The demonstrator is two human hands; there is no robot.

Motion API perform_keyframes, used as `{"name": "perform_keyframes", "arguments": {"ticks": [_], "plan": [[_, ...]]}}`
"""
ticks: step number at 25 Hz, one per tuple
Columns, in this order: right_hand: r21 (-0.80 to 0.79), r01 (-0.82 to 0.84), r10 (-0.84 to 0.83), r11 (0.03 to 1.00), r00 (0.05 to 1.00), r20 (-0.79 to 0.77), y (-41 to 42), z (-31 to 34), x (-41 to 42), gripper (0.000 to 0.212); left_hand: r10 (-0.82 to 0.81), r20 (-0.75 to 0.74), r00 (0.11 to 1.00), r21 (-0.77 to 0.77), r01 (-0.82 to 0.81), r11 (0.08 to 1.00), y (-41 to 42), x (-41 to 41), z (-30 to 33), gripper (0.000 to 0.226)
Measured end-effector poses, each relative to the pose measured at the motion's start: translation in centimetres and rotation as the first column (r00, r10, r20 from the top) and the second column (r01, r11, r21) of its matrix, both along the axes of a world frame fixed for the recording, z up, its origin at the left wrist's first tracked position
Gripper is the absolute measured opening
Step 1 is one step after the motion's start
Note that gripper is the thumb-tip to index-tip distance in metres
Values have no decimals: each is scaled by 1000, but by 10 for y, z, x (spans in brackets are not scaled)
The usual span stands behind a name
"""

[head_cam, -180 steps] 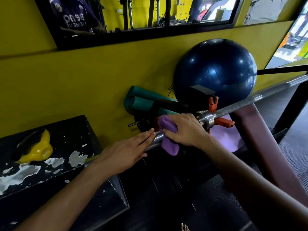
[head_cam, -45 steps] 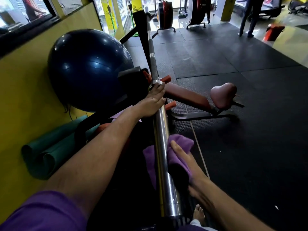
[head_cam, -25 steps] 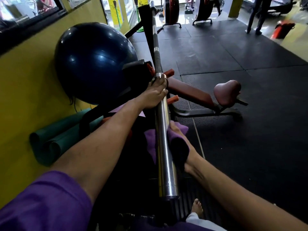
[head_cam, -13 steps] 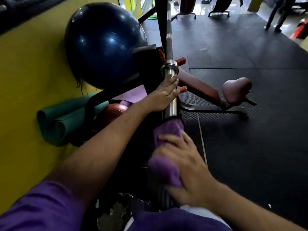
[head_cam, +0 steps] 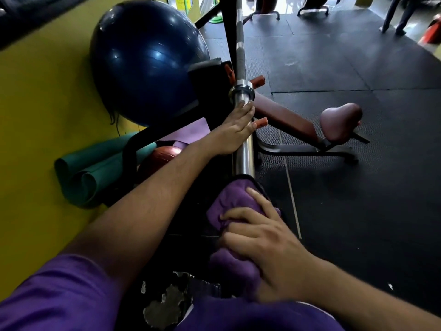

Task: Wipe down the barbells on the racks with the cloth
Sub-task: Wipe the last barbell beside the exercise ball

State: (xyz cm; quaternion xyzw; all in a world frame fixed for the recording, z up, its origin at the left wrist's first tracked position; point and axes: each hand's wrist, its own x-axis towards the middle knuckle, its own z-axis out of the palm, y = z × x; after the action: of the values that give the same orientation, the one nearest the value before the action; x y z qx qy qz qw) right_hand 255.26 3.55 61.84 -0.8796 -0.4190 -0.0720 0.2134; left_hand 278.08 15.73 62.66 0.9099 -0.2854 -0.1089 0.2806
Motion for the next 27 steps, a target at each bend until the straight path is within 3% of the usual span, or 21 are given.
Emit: {"name": "perform_keyframes", "arguments": {"ticks": [2, 5, 8, 10, 11, 12, 13, 14, 15, 17, 21, 23, 27], "plan": [[25, 0, 0, 1000, 1000, -29, -4, 0, 21, 40, 0, -8, 1000, 11, 0, 1000, 0, 0, 0, 57], [35, 167, -163, 985, 983, -84, 4, 15, 46, 43, -7, 0, 1000, 38, 7, 999, -3, -5, 6, 54], [55, 21, -19, 998, 999, -47, 1, 7, 15, 29, -2, -13, 1000, 18, 2, 1000, -1, -10, 10, 53], [246, -59, 93, 967, 987, -131, -14, -9, -10, 26, -20, -9, 1000, 7, 20, 1000, 1, -10, 10, 52], [460, 56, 70, 886, 965, -252, -19, -13, -19, 22, -32, -2, 1000, 7, 32, 999, 1, -10, 10, 51], [669, 341, 14, 660, 886, -464, -21, -13, -21, 14, -36, 4, 999, 5, 36, 999, 1, -10, 9, 51], [716, 634, 81, 292, 729, -679, -21, -8, -19, 11, -31, 7, 999, -2, 31, 1000, 0, -10, 8, 51], [581, 814, 263, -8, 563, -784, -17, -10, -10, 24, -22, -2, 1000, -15, 22, 1000, 0, -9, 8, 51], [426, 899, 431, -98, 424, -797, -10, -11, 3, 40, -18, -10, 1000, -25, 17, 1000, 0, -9, 7, 51], [320, 944, 508, -80, 315, -802, 7, -4, 33, 63, -30, 6, 1000, -8, 30, 1000, 0, -8, 6, 50], [261, 961, 586, -86, 261, -767, 37, -8, 34, 35, -15, -11, 1000, 8, 15, 1000, -2, -4, 5, 53], [205, 978, 664, -45, 183, -725, 37, -24, 13, 43, -8, -10, 1000, 0, 8, 1000, -1, -2, 2, 55], [196, 979, 689, -60, 183, -701, 32, -23, 21, 46, 5, 18, 1000, -13, -4, 1000, -1, 1, -4, 55]]}}
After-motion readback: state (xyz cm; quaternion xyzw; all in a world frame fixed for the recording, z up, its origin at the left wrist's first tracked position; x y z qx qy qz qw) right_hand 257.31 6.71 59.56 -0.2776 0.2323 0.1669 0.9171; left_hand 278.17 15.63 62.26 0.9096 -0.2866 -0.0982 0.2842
